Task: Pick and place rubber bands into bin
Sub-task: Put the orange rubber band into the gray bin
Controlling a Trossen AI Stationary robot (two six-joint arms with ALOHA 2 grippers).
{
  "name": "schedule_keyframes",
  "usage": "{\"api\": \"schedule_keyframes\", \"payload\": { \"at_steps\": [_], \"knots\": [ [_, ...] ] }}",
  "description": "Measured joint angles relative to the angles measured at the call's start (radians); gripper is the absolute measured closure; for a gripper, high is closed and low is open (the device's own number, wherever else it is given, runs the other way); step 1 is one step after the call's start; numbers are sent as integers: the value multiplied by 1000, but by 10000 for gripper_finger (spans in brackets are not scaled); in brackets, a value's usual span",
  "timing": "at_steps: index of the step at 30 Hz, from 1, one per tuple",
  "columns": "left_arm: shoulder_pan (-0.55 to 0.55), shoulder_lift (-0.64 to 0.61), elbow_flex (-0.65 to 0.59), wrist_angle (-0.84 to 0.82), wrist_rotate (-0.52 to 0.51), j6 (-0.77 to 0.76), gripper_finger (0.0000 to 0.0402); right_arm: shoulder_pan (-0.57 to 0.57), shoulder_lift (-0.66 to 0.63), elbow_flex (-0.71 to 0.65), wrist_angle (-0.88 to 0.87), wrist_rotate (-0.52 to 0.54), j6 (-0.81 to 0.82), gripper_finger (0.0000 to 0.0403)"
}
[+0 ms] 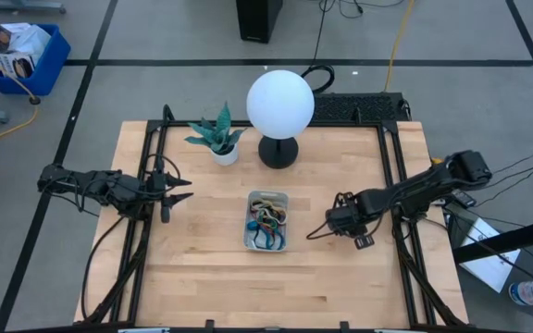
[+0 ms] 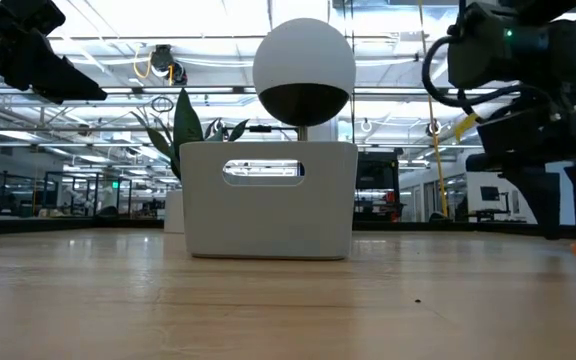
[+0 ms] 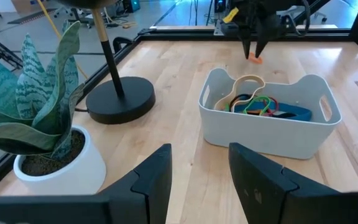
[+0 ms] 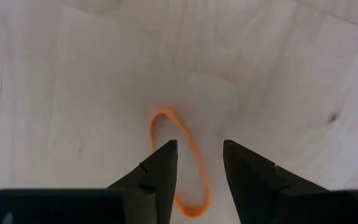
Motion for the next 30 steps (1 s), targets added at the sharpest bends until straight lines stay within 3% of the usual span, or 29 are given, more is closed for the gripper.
{"api": "schedule_keyframes", "payload": {
  "at_steps": [12, 26, 30],
  "knots": [
    [0, 0, 0, 0, 0, 2, 236, 37, 77, 4, 6, 1, 1, 326],
    [0, 0, 0, 2, 0, 1, 236, 37, 85, 2, 28, 2, 5, 396],
    [0, 0, 0, 2, 0, 0, 236, 37, 86, 2, 29, 2, 5, 399]
  ]
}}
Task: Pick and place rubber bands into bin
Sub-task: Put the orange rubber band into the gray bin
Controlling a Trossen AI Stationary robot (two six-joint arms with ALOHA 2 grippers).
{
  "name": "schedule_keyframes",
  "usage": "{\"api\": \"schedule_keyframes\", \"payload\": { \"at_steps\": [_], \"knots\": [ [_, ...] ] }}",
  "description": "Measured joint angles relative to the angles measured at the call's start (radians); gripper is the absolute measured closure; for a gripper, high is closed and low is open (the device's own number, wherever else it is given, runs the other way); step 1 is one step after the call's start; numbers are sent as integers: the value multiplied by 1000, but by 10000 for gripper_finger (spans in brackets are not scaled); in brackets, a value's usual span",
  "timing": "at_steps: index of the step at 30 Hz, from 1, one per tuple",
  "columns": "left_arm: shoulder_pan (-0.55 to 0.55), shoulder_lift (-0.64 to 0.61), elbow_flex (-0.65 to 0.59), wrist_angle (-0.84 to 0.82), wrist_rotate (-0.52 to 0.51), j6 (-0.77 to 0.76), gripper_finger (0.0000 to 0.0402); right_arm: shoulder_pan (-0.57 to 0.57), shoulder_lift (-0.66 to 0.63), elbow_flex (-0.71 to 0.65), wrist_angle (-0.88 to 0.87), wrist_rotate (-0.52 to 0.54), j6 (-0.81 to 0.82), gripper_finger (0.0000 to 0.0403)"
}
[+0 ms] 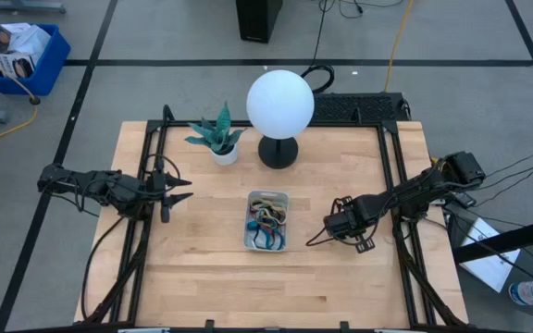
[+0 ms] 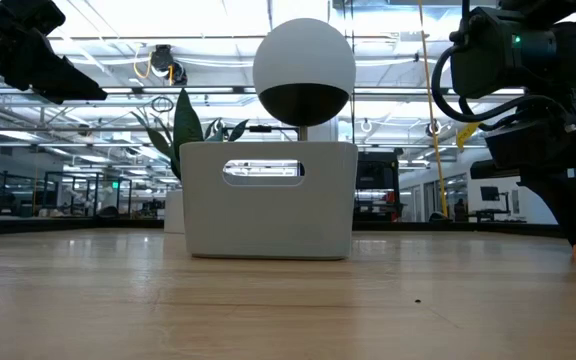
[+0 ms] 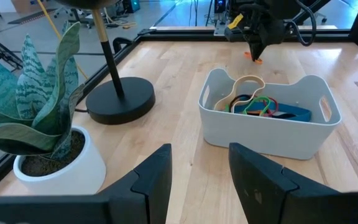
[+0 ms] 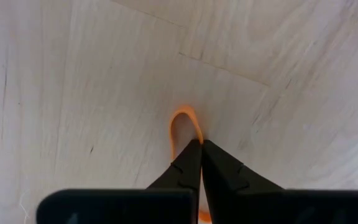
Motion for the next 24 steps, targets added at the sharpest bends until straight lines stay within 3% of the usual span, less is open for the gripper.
{"api": "schedule_keyframes", "payload": {
  "at_steps": [8, 14, 20, 24],
  "knots": [
    [0, 0, 0, 0, 0, -1, 236, -2, -89, 7, 11, 13, 1, 402],
    [0, 0, 0, 1, 0, 1, 236, -5, -263, 29, 45, 187, 80, 402],
    [0, 0, 0, 2, -9, 1, 236, -25, -453, 31, 212, 293, 191, 402],
    [0, 0, 0, 2, -9, 1, 236, -54, -546, 32, 402, 307, 203, 403]
  ]
}}
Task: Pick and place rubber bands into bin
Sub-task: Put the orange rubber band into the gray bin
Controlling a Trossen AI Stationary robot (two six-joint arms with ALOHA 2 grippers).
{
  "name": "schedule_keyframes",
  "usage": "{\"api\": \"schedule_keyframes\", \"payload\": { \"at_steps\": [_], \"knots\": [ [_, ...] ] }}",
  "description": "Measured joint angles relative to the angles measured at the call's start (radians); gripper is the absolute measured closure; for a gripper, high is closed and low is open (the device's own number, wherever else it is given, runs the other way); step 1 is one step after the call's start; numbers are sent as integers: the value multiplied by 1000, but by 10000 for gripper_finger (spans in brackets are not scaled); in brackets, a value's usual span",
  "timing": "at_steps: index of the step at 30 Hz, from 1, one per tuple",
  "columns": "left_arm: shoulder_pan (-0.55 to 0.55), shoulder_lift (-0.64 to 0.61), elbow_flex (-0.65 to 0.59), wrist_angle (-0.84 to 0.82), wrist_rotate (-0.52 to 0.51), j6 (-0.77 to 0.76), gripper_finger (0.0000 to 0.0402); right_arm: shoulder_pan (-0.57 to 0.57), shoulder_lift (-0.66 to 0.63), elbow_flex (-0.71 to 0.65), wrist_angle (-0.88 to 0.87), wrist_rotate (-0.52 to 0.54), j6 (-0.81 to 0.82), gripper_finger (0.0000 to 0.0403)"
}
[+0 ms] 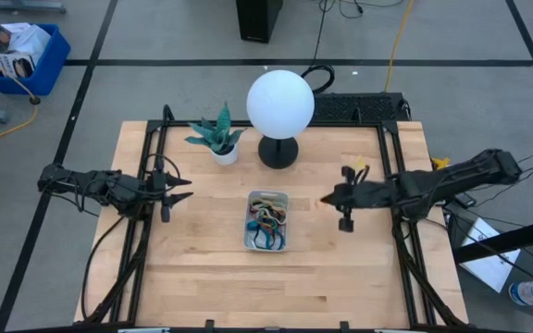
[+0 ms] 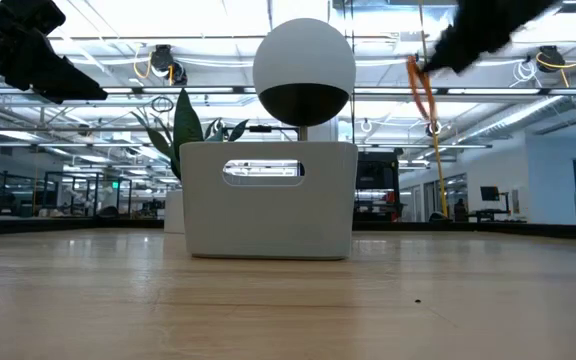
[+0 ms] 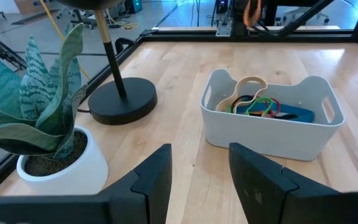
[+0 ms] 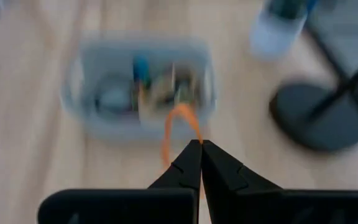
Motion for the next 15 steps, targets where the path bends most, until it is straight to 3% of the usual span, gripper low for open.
{"api": "schedule_keyframes", "payload": {
  "at_steps": [8, 15],
  "knots": [
    [0, 0, 0, 1, -1, -4, 236, -34, -96, 7, 409, -22, -142, 403],
    [0, 0, 0, 1, -1, -5, 236, -65, -19, 147, 355, -111, -234, 403]
  ]
}}
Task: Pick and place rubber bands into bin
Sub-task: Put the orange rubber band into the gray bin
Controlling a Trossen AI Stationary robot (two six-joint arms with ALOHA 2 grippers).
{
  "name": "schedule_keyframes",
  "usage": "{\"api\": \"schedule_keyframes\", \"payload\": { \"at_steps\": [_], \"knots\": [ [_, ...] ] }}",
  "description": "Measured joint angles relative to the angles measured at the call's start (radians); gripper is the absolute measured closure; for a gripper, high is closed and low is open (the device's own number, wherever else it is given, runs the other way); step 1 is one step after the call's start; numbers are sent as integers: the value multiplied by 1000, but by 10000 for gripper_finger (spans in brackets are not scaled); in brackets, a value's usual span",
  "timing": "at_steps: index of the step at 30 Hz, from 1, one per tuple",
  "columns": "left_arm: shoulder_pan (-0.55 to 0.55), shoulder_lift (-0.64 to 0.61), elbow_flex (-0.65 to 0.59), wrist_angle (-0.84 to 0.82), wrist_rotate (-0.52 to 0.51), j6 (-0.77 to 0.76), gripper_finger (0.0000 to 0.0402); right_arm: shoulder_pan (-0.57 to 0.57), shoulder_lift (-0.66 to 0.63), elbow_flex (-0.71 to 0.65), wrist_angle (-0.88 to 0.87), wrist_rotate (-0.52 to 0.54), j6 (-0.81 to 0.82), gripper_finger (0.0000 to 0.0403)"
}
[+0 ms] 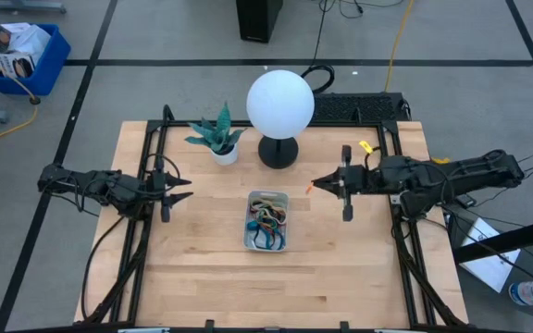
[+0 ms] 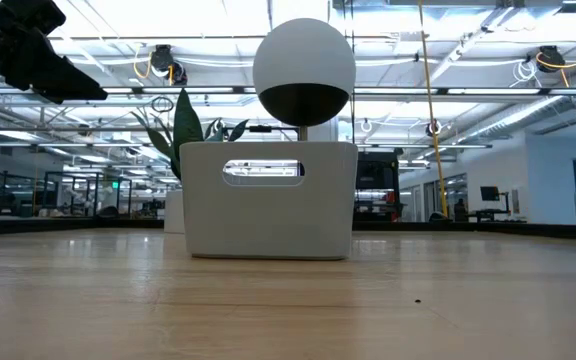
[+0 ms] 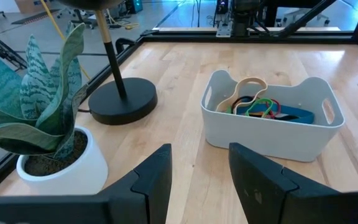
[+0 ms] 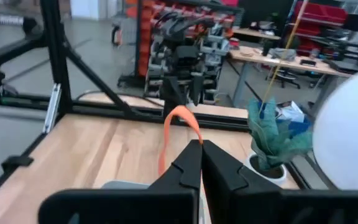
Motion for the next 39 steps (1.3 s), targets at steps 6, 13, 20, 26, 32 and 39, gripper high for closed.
{"api": "schedule_keyframes", "payload": {
  "at_steps": [6, 13, 20, 26, 32, 39],
  "knots": [
    [0, 0, 0, 0, -1, 1, 236, -32, 162, 146, -47, -116, -33, 403],
    [0, 0, 0, 0, -3, 0, 236, -57, 356, 198, -33, -201, -69, 403],
    [0, 0, 0, 0, -3, 0, 236, -80, 563, 198, 82, -265, -73, 403],
    [0, 0, 0, -1, -4, -2, 236, -80, 713, 198, 156, -332, -33, 403],
    [0, 0, 0, -2, -3, -1, 236, -81, 841, 198, 155, -391, 32, 403],
    [0, 0, 0, -3, -3, 1, 236, -76, 902, 198, 157, -408, 49, 403]
  ]
}}
